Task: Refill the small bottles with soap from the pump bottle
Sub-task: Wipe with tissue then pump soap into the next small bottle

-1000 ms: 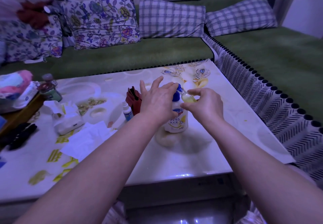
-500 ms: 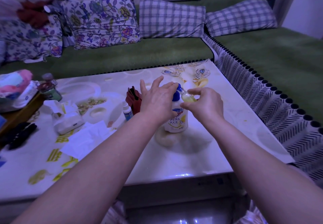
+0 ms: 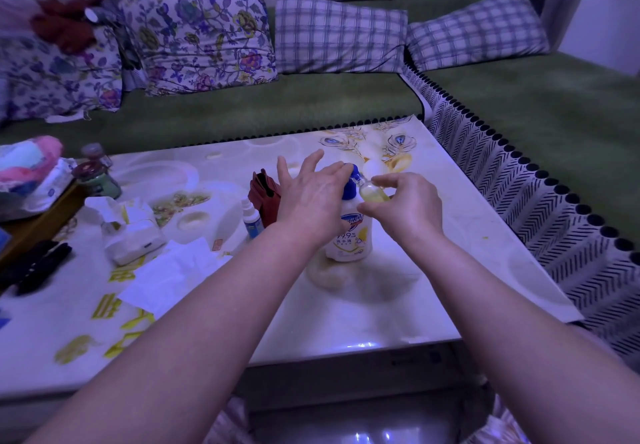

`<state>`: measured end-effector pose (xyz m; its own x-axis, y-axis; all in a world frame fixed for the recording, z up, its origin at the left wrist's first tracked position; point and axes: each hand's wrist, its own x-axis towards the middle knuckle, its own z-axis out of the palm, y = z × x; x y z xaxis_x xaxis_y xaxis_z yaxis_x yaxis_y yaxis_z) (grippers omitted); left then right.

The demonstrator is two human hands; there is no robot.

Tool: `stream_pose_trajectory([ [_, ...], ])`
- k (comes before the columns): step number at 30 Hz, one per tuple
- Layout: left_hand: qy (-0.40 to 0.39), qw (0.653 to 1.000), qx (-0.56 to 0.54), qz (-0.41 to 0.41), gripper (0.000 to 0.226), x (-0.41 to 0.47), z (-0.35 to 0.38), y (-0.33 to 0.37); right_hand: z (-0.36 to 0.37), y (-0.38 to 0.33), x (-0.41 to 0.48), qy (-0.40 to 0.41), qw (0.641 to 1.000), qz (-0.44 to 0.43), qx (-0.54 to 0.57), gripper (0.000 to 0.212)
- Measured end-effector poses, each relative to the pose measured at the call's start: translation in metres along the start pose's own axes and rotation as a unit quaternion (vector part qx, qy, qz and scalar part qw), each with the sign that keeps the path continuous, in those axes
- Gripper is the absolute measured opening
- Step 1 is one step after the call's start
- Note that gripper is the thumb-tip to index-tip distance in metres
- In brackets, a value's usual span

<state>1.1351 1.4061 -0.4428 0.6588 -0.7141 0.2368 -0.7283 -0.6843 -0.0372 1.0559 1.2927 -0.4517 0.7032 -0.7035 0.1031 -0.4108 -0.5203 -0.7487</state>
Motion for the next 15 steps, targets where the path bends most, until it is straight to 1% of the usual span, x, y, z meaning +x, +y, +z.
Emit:
stream_pose_trajectory([
  [6,-0.001,1.0,0.02,0.021,0.074,-0.0021,0.0013,0.0002,0.0039,0.0048,-0.0023,-0.001,1.0,0.001,-0.002,0.048],
  [10,-0.007,0.999,0.039,0.026,0.077,-0.0066,0.0053,0.0029,0.0075,0.0101,-0.0047,-0.007,1.0,0.002,-0.009,0.046],
  [15,-0.015,1.0,0.01,0.015,0.078,-0.005,0.0025,0.002,0.0067,0.0078,-0.0037,-0.009,1.0,0.002,-0.012,0.049],
])
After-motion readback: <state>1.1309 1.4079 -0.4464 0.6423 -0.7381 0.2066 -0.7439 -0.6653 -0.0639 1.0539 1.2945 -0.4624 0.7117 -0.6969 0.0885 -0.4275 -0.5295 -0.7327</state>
